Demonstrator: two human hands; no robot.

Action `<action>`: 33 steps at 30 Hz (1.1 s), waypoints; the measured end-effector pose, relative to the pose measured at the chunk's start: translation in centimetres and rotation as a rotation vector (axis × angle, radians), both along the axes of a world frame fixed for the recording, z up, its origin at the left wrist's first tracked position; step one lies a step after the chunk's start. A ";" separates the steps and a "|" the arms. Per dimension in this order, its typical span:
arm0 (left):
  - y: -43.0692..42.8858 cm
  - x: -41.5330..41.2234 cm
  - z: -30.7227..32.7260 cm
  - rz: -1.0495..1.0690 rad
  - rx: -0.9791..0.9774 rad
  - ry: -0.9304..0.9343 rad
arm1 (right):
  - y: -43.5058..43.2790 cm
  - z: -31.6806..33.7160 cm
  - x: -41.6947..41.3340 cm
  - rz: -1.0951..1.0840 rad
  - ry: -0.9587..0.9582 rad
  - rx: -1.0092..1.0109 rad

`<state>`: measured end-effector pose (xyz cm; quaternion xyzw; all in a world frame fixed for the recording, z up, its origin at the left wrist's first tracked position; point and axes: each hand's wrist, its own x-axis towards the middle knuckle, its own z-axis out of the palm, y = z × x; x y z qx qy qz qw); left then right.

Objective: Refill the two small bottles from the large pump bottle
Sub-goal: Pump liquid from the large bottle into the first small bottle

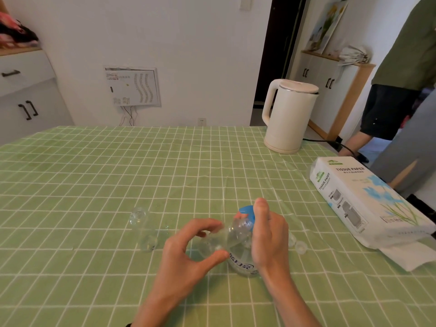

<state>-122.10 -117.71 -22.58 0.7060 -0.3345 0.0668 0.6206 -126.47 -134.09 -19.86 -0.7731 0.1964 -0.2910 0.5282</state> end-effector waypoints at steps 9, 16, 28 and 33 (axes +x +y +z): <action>0.7 1.0 1.0 0.047 0.010 -0.084 | 0.2 0.4 -0.1 0.022 -0.026 0.043; 1.2 2.3 2.2 -0.004 0.060 -0.083 | 0.1 0.2 0.0 0.042 -0.022 0.043; 1.8 3.7 1.6 -0.163 0.056 0.014 | 0.1 0.1 0.2 -0.019 -0.080 -0.031; 1.3 4.4 2.0 -0.152 0.037 0.018 | -0.3 -0.3 0.8 -0.012 -0.087 -0.021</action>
